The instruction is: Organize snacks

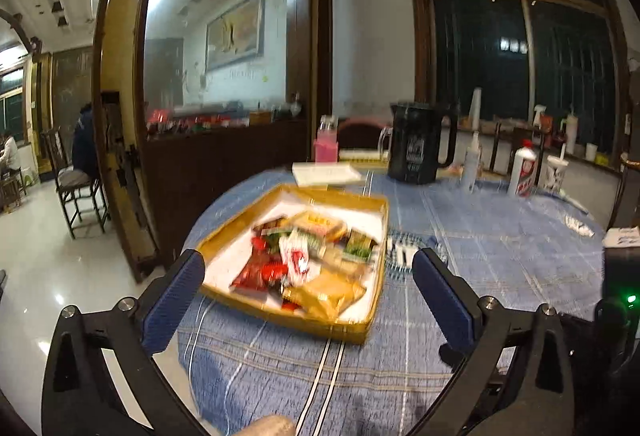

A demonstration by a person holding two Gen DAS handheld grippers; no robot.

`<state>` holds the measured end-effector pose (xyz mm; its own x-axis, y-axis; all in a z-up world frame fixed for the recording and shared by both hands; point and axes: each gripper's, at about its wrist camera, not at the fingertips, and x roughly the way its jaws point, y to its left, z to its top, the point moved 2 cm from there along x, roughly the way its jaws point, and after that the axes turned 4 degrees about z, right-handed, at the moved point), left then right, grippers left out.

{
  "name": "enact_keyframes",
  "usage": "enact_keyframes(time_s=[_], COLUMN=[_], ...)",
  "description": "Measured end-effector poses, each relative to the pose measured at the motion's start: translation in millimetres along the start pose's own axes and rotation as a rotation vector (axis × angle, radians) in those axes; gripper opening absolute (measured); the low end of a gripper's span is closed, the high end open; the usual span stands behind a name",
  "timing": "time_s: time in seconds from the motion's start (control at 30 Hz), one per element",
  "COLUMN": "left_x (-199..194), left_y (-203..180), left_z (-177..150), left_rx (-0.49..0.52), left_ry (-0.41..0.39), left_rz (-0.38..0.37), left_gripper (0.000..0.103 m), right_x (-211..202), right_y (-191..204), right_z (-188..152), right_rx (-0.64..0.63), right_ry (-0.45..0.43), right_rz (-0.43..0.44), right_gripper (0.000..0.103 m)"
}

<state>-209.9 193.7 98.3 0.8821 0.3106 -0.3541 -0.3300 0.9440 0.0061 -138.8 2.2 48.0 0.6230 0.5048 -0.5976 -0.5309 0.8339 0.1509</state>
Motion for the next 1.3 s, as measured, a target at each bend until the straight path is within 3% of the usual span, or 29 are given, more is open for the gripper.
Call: enact_keyframes(time_s=[0.23, 0.5, 0.83, 1.3], left_x=[22, 34, 51, 59], left_y=[-13, -31, -46, -47], left_z=[-15, -22, -31, -34], left_rx=[0.04, 0.079, 0.09, 0.099], left_ry=[0.131, 0.199, 0.296, 0.322], left_rz=[0.038, 0.056, 0.02, 0.014], left_gripper=[0.103, 0.103, 0.103, 0.103], right_x=[-2, 2, 8, 18], right_y=[7, 2, -19, -18], right_z=[-2, -2, -5, -7], right_rx=[-0.034, -0.04, 0.003, 0.005], right_ry=[-0.002, 0.005, 0.027, 0.065], right_rz=[0.037, 0.053, 0.06, 0.059], right_gripper=[0.074, 0.075, 0.076, 0.077])
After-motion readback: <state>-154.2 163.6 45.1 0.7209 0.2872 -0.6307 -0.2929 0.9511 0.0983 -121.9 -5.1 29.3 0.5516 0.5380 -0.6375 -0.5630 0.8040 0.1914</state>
